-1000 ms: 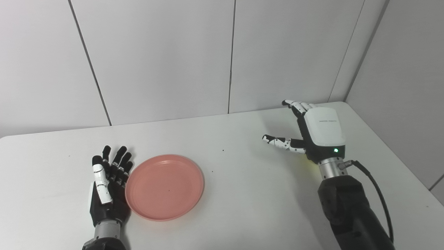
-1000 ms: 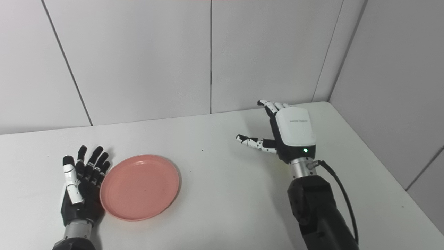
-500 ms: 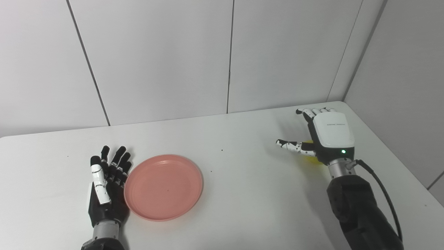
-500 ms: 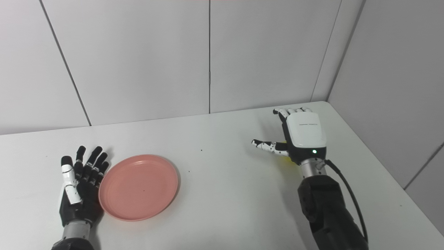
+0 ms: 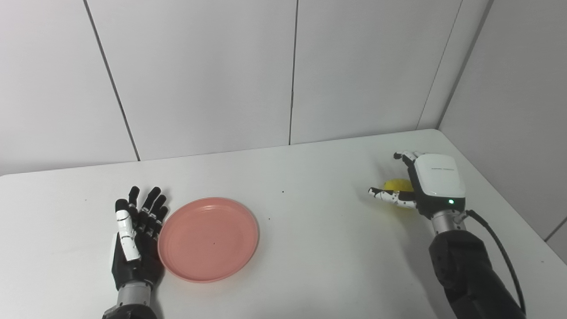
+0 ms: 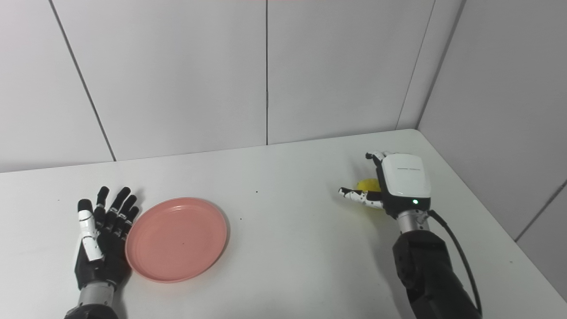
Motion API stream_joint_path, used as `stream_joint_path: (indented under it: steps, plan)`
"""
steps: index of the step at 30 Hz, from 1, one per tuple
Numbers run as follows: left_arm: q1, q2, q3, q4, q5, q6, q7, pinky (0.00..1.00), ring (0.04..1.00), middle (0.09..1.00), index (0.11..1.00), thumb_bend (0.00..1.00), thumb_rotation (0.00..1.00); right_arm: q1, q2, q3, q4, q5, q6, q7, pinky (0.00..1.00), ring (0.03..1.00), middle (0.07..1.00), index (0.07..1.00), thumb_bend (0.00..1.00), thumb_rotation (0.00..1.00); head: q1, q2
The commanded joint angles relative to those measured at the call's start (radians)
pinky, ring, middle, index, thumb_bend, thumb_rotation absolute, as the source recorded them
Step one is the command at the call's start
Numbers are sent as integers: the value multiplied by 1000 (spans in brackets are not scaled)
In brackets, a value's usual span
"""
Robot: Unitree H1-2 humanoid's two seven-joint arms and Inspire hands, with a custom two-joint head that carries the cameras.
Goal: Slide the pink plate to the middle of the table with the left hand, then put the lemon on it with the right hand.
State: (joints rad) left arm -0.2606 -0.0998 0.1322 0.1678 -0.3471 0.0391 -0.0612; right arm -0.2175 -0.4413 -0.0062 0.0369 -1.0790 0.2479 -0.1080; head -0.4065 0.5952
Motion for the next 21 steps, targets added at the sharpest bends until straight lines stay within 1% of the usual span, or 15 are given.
stream_joint_path:
  steps: [1, 4, 6, 9, 16, 21]
  plan:
    - [14, 3, -1, 12, 0, 39, 7, 960, 906, 878, 978, 591, 937, -29, -34, -7, -4, 9, 32, 0, 760, 712, 730, 715, 768, 801, 1, -1]
    - [13, 4, -2, 14, 1, 38, 8, 957, 901, 870, 973, 593, 930, -32, -38, -2, 13, 20, 37, 11, 744, 715, 730, 716, 769, 810, 5, -1]
    - [12, 4, -1, 14, -2, 40, 7, 951, 898, 867, 968, 591, 932, -35, -40, 3, 27, 30, 43, 22, 714, 718, 738, 720, 766, 812, 7, -2]
    - [11, 6, 0, 18, -4, 40, 5, 954, 903, 870, 957, 592, 927, -40, -46, 14, 56, 38, 43, 19, 627, 689, 725, 723, 767, 819, 9, -1]
    - [10, 8, -9, 17, 6, 39, 5, 953, 902, 870, 957, 590, 933, -47, -56, 33, 120, 68, 26, -15, 613, 679, 725, 735, 765, 793, 16, -2]
    - [13, 7, -14, 9, 7, 45, 5, 940, 889, 863, 953, 589, 927, -46, -65, 44, 140, 88, 31, -17, 620, 692, 729, 726, 764, 779, 17, 0]
